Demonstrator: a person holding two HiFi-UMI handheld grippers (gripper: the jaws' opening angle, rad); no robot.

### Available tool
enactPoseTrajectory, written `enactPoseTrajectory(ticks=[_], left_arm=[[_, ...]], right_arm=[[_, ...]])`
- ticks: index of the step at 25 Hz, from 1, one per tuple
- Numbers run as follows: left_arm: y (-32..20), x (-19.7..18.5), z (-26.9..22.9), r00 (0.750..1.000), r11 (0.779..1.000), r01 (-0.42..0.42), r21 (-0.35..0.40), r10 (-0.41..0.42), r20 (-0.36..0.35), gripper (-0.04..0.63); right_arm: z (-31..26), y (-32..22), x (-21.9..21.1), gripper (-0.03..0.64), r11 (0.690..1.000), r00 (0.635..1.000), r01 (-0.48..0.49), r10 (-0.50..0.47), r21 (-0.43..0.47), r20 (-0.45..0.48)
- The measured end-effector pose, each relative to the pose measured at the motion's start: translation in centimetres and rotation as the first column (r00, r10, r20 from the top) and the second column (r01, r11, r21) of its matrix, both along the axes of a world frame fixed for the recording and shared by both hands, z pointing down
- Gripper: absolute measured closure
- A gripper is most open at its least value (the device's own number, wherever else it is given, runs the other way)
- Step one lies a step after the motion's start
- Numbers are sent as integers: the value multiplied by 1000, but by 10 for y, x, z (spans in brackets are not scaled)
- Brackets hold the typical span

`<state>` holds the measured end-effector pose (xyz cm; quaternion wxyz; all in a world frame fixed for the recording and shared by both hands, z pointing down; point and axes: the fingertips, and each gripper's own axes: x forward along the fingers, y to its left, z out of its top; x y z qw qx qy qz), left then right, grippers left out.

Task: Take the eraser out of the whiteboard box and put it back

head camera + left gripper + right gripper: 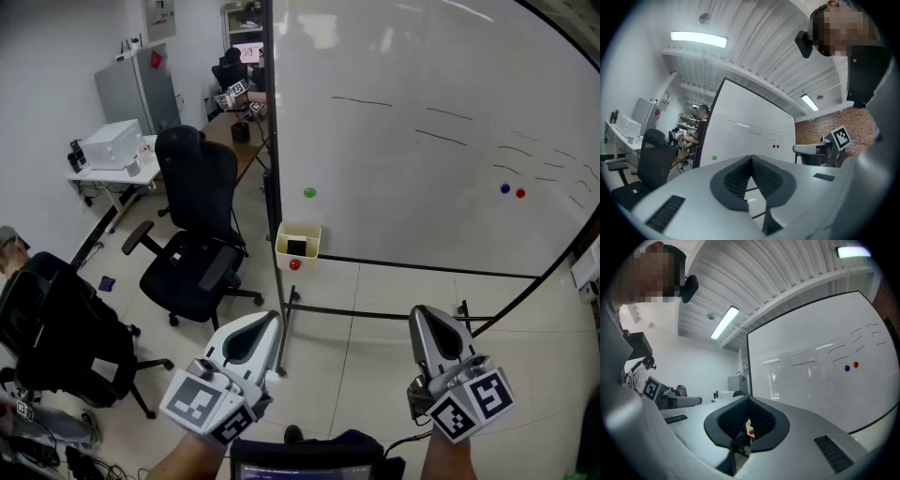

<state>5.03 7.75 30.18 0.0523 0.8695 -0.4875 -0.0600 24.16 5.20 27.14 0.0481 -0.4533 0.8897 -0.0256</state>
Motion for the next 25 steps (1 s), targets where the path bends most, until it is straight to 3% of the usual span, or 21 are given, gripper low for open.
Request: enactPoseTrajectory(ticks=[8,20,25], left_arm=[[-39,-28,4,1000,1000,26,-5,-26,6,558],[-119,-35,-2,993,994,106,3,-106,46,558],[-148,-52,0,996,998,68,-6,-67,56,558]], right_arm=[[1,-41,-31,594,1000,1000,30,-30,-4,-2],[0,-130,-42,594,994,993,112,-112,11,25],[8,-157,-59,594,996,996,84,-84,-10,32]])
